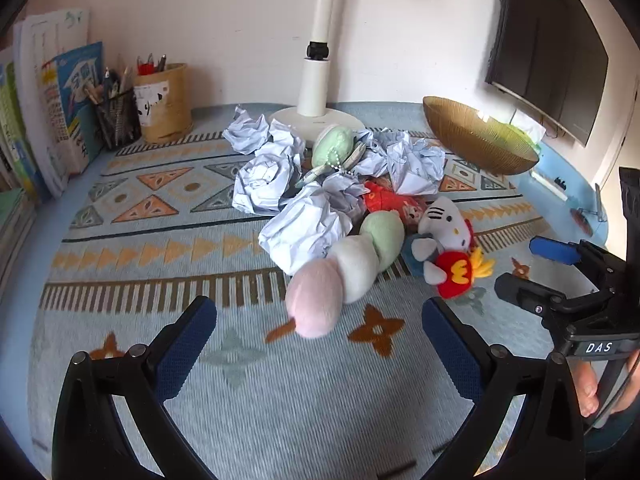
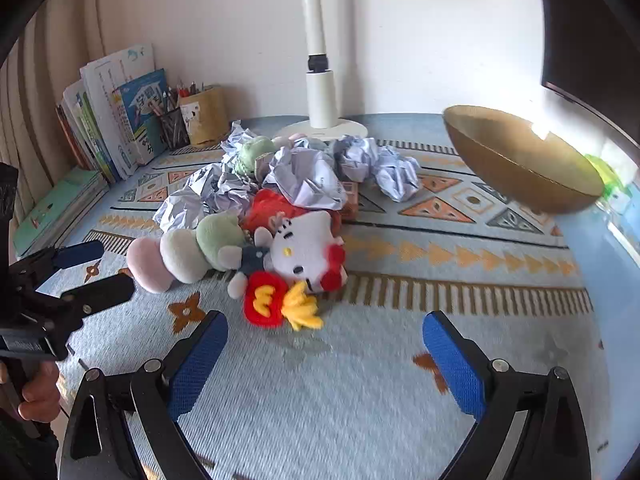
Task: Organize objects
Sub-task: 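Grasp the pastel plush stack with the left tool while the right tool grasps Hello Kitty plush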
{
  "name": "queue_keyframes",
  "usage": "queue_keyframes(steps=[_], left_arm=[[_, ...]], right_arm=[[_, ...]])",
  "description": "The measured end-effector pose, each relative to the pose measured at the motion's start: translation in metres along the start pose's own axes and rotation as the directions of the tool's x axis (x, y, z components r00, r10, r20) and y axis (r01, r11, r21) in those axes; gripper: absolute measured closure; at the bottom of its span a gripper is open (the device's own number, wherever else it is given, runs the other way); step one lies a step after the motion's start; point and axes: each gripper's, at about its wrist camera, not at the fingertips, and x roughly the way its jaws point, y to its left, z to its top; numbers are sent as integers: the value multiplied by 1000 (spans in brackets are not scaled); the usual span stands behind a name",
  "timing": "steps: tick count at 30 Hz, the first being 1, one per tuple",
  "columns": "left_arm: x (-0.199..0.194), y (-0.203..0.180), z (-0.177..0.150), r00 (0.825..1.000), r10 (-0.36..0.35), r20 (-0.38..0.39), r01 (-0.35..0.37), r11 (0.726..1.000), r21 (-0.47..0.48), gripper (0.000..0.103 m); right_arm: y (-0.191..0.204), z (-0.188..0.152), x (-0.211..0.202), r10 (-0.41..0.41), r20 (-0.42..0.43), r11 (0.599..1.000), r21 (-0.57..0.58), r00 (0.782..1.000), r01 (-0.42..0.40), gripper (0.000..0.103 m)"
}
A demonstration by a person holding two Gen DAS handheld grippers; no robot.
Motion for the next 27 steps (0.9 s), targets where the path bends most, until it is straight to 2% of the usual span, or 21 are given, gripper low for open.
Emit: queue_keyframes(steps=[1,3,5,7,8,9,10,11,12,13,15,16,17,19,21,22,23,24,25,27], left_arm=[[5,0,2,1000,-5,-9,5,1000,-9,3],[12,1,5,1000,-25,-14,24,999,-27,14],[19,3,9,999,-26,-28,24,999,-46,17],[24,6,10,996,-79,-43,76,994,-74,32],[29,7,10,991,-118,-62,112,989,-99,48],[33,8,9,985,-146,-88,135,983,-121,57],[34,7,8,984,-151,-95,138,981,-133,57],[32,6,5,985,-150,-91,136,980,-143,59],[28,6,2,981,-171,-90,155,974,-167,64],[24,7,-1,973,-214,-89,192,959,-206,66],[15,9,-10,938,-338,-82,296,899,-322,68],[11,10,-18,914,-398,-77,342,859,-380,68],[6,8,-23,900,-432,-64,373,836,-403,68],[-3,-2,-31,889,-455,-54,396,823,-406,68],[-8,-18,-35,887,-456,-73,404,842,-357,68],[-11,-28,-34,899,-429,-92,384,870,-311,68],[-14,-37,-34,918,-381,-113,343,904,-256,66],[-16,-46,-34,933,-337,-129,307,929,-206,59],[-19,-51,-34,941,-310,-137,287,943,-166,58],[-27,-59,-34,939,-318,-132,304,946,-115,56]], right_arm=[[-1,1,9,8,-22,1000,13,1000,-7,6],[0,4,20,30,-58,999,43,998,-27,11],[-3,1,25,78,-85,995,69,993,-72,19],[1,0,28,106,-98,993,67,990,-100,22],[6,3,31,109,-108,993,66,988,-103,23],[9,5,34,123,-113,991,69,986,-116,31],[13,7,38,137,-119,989,72,983,-129,41],[17,8,40,118,-117,992,62,986,-111,47],[23,9,41,80,-119,997,32,990,-77,64],[26,9,40,49,-122,999,7,991,-49,74],[26,5,29,-10,-102,999,-35,995,6,74],[22,1,19,-38,-81,998,-53,996,34,75],[18,0,10,-70,-60,995,-69,996,66,75],[10,-4,-7,-152,-19,983,-108,988,150,75],[0,-6,-18,-157,-14,977,-151,988,153,75],[-4,-6,-18,-155,-28,977,-155,987,149,73],[-11,-5,-18,-170,-46,976,-144,984,162,71],[-18,-7,-18,-190,-62,976,-116,980,182,64],[-28,-9,-19,-194,-81,980,-69,978,189,51],[-48,-15,-21,-122,-93,992,30,988,125,39]])
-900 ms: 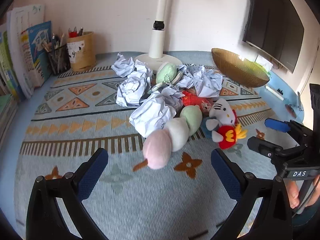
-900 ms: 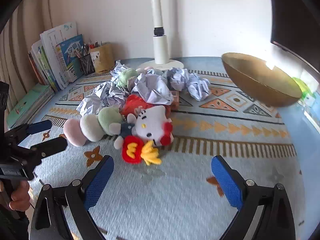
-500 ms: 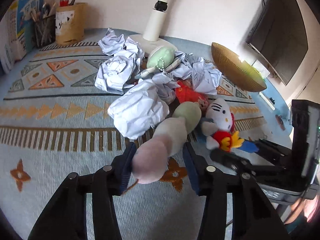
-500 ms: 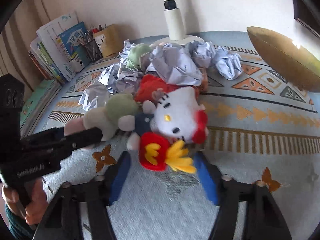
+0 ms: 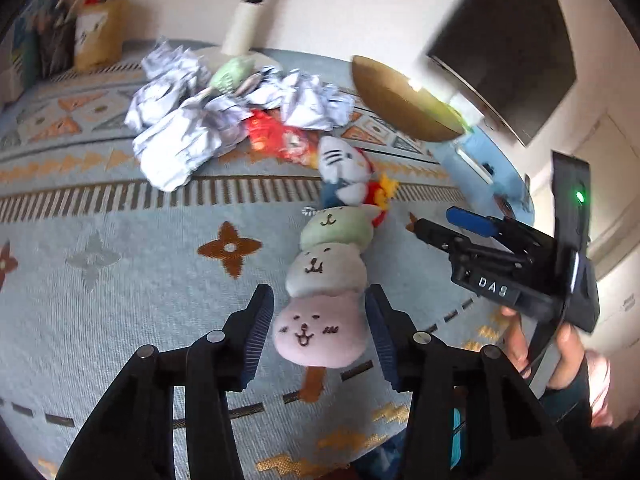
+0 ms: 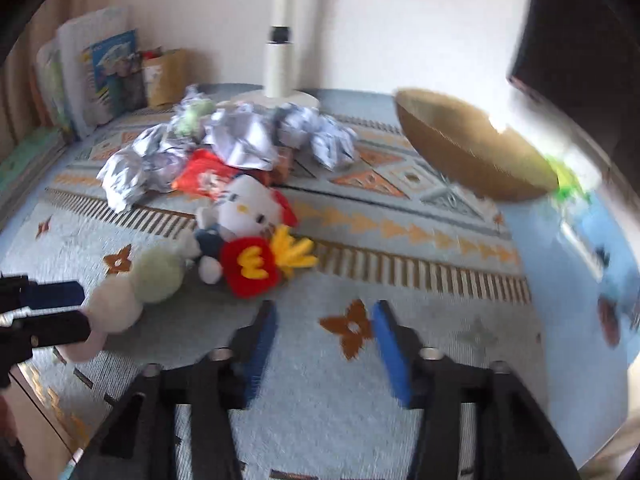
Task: Organize objects
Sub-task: 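Grasp the pastel plush stack with the left tool while the right tool grasps Hello Kitty plush, then lift both held plush toys and carry them toward the golden bowl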
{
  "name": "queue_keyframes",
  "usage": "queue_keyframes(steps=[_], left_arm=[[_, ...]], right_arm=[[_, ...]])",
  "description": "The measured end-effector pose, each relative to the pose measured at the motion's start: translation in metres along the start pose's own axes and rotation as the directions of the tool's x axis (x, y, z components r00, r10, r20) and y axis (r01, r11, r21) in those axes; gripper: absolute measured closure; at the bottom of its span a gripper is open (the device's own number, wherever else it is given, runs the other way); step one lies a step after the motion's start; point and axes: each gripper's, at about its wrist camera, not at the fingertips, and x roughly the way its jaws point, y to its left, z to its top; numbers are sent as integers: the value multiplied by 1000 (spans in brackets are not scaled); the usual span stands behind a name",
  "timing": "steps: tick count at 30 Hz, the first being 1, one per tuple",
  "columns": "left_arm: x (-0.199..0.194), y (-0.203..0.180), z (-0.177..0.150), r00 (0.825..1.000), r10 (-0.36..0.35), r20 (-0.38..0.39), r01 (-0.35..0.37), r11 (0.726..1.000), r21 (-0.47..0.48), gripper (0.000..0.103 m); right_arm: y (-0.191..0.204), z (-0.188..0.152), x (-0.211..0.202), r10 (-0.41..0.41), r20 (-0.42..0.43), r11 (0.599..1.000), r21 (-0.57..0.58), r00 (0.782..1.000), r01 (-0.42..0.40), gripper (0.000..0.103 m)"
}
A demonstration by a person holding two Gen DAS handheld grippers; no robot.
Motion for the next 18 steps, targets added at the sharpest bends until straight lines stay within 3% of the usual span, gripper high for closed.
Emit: queue_keyframes(steps=[1,3,4,11,12,14,17,18], left_arm=[[-2,-2,2,1000,-11,-1,11,1000,5,53],[-3,-4,5,1000,-20,11,20,1000,8,26],[-1,-3,7,1000,-20,18,20,1000,12,22],[35,-11,12,996,-60,-70,65,996,63,22],[36,-16,10,996,-60,-68,66,994,83,22],[39,-24,5,999,-1,-54,8,993,119,27],[41,-33,-1,991,128,-28,-121,975,185,59],[41,-34,-2,988,151,-20,-144,969,202,59]], right_arm=[[-9,-2,0,73,-4,996,52,997,-73,39],[-19,-1,3,199,-6,970,141,980,-197,39],[-17,-1,3,223,-5,962,165,975,-219,39],[1,29,30,361,-57,894,305,931,-328,39],[6,35,37,378,-68,886,317,923,-339,39],[15,39,48,359,-88,896,310,929,-317,39],[28,48,62,292,-126,926,287,948,-247,38],[34,51,65,259,-121,937,271,958,-219,35]])
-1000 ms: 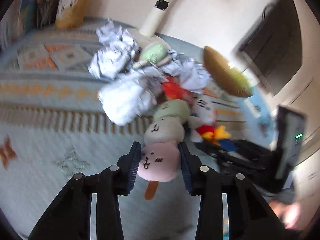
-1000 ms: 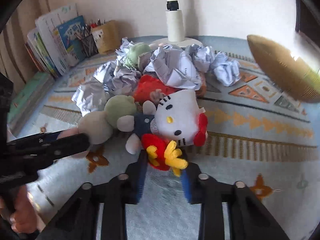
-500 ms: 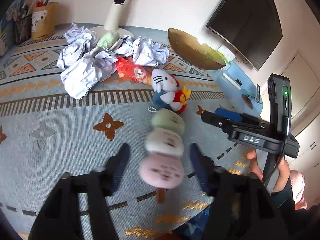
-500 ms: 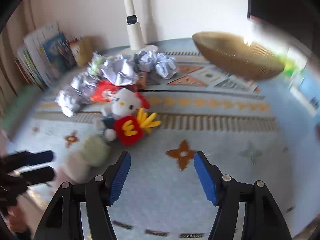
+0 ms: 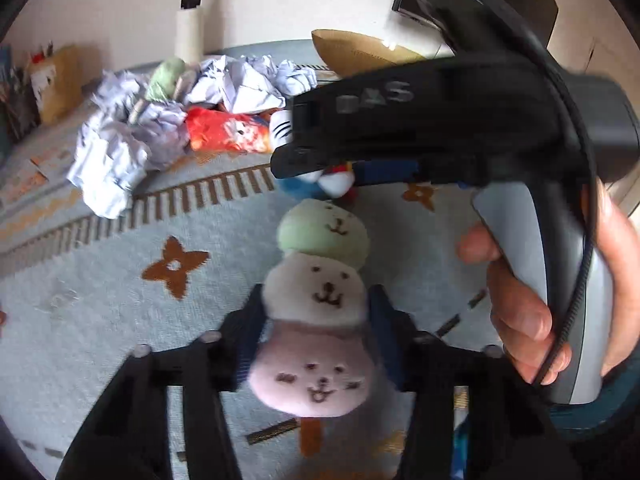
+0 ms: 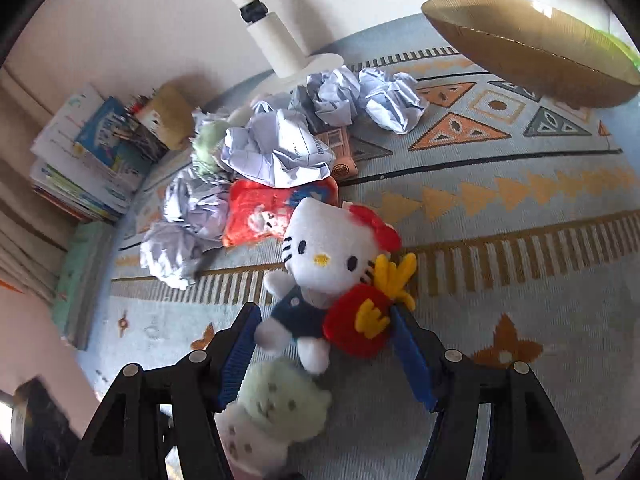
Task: Organize objects
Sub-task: 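Lift both held plush toys and carry them toward the golden bowl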
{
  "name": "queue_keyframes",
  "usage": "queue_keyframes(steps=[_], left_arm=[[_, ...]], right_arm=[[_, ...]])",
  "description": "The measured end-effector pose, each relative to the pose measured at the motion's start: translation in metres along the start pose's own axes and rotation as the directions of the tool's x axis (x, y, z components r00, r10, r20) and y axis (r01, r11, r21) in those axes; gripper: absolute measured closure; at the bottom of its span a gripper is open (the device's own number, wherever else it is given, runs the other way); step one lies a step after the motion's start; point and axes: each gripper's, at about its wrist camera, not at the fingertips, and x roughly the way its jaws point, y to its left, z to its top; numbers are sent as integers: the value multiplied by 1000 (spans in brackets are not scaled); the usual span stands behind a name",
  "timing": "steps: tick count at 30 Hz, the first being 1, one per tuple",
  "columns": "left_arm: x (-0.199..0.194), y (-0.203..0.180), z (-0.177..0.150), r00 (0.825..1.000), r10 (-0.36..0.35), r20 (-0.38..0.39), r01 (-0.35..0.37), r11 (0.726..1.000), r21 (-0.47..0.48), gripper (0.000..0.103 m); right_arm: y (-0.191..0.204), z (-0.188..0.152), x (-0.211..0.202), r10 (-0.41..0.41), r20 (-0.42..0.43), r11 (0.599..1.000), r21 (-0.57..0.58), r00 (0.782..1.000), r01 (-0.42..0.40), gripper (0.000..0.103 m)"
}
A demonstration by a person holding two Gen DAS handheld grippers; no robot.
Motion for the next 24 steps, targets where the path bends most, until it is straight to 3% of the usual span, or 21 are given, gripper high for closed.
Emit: queue_keyframes(steps=[3,5,6,8,11,17,20,21,24], left_arm=[[-3,3,-3,1000,6,14,-6,1000,-22,60],[-7,7,-6,1000,22,19,-21,999,-34,60],[-10,8,-7,999,37,24,-36,999,-33,60],[-19,12,-11,997,62,39,-60,997,-38,60],[-27,19,-6,997,53,61,-49,996,-73,60],[-15,31,27,992,67,103,-54,991,-122,60],[1,31,28,992,87,90,-72,984,-165,60],[5,32,29,991,112,72,-97,978,-182,60],[6,31,29,985,158,70,-143,972,-185,58]], right_arm=[[10,2,7,-56,60,996,-61,997,60,35],[14,-2,6,-117,99,984,-120,988,129,54],[13,-4,4,-122,109,979,-149,987,138,56],[2,-9,-12,-43,125,984,-168,991,64,57],[-9,-15,-47,-50,197,974,-207,979,91,57],[-26,-20,-56,-112,146,943,-296,983,151,56],[-43,-25,-47,-96,91,956,-269,991,118,45],[-50,-27,-45,-85,80,967,-233,993,101,36],[-71,-38,-50,10,97,991,-131,995,3,34]])
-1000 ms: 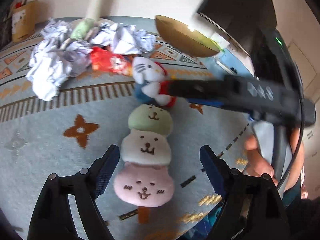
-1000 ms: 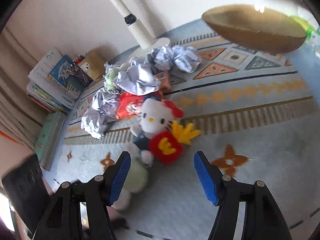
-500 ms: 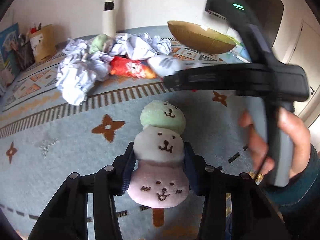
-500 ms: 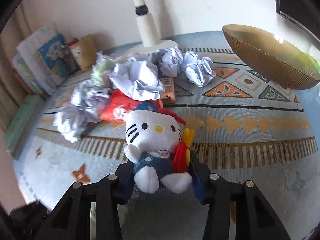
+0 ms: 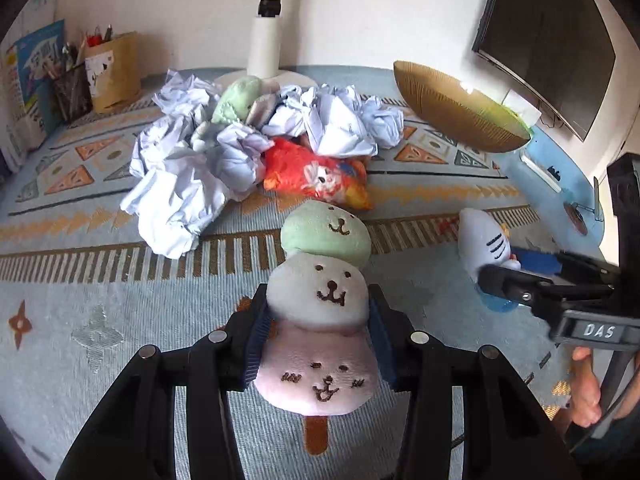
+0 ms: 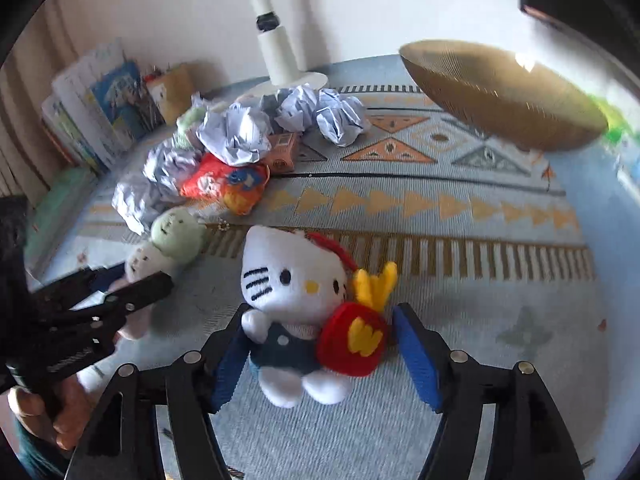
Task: Organize objects
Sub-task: 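Lift both held plush toys and carry them toward the golden bowl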
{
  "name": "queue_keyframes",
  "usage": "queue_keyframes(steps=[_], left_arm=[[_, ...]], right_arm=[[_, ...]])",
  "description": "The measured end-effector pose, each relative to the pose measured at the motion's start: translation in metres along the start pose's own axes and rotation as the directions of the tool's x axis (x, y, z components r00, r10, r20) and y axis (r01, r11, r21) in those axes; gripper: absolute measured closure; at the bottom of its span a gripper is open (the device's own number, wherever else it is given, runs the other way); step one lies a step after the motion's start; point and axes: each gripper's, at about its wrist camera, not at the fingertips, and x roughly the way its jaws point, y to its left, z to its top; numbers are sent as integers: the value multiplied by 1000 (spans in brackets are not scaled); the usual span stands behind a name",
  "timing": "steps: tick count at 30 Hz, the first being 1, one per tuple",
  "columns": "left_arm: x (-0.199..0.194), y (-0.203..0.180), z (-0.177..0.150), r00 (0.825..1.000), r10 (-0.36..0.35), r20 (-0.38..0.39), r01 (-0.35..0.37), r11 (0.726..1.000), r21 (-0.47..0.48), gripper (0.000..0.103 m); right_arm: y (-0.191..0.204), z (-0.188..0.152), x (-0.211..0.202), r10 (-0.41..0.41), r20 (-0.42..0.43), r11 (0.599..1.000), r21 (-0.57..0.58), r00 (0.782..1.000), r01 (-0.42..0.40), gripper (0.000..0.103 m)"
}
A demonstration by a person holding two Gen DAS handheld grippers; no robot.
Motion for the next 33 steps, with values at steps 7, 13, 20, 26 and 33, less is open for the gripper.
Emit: queue_keyframes(steps=[7,13,20,26,33], left_arm=[[10,-1,-1,997,74,-31,-74,997,21,56],[13,-19,-4,983,181,-6,-179,978,110,53],[13,-13,-2,984,176,-15,-174,982,71,52],[14,-9,-1,983,182,-17,-181,983,42,54],[-6,-11,-3,994,98,47,-99,995,28,59]], right_arm=[[0,-12,-4,24,81,992,118,996,-33,28],[29,-20,4,-68,118,998,14,991,67,35],[27,-22,3,-31,147,999,14,989,29,54],[27,-22,4,-25,151,1000,-5,988,26,55],[18,-30,-26,-22,235,1000,18,972,18,57]])
